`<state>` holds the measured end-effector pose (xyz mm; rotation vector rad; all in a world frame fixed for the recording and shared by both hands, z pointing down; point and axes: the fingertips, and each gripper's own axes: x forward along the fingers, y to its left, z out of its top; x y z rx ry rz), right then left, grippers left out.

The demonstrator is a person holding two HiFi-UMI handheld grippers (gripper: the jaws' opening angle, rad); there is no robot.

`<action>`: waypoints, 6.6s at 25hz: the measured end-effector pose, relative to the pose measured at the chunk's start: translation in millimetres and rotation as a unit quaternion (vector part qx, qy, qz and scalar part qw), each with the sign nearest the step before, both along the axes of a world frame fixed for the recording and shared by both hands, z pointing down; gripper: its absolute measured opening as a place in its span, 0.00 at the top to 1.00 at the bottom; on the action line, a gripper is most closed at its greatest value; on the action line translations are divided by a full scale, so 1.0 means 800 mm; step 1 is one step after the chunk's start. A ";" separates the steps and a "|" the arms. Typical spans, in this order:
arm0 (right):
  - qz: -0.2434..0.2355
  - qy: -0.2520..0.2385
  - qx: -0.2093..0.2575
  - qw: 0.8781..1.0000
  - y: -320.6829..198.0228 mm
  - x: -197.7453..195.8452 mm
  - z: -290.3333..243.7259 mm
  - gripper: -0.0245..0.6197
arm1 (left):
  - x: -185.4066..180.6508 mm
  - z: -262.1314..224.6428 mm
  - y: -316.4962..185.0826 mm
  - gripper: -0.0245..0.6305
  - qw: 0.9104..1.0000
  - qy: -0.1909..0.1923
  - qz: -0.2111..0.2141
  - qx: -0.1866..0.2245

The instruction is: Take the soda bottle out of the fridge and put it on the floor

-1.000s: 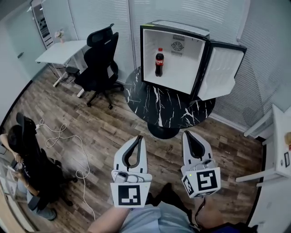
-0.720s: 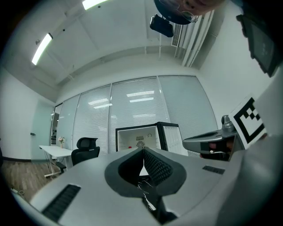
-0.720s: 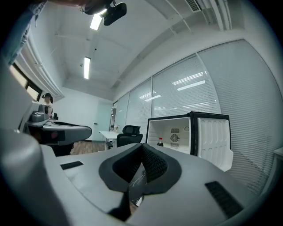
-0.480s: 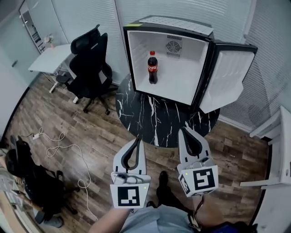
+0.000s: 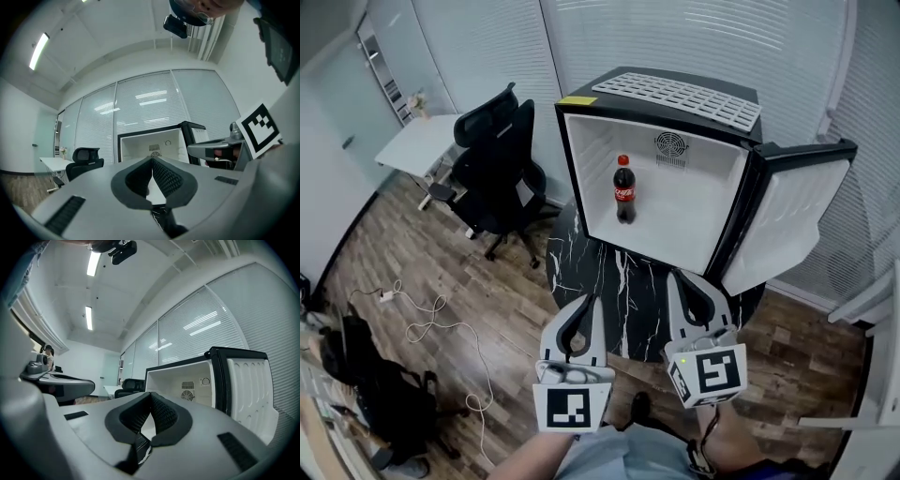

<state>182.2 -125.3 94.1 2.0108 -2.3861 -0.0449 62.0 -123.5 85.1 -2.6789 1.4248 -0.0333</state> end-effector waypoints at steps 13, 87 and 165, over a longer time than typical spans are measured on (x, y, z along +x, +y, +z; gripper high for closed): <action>0.026 0.014 0.004 1.000 -0.118 0.007 -0.002 0.94 | -0.004 0.027 -0.112 0.93 1.000 0.008 0.007 -0.024; -0.002 0.022 -0.113 0.993 -0.506 0.031 0.126 0.63 | 0.069 0.127 -0.382 0.93 0.991 -0.018 0.101 -0.090; -0.059 0.052 -0.071 0.994 -0.188 0.002 0.020 0.78 | 0.023 0.041 -0.118 0.93 1.000 -0.016 0.004 0.004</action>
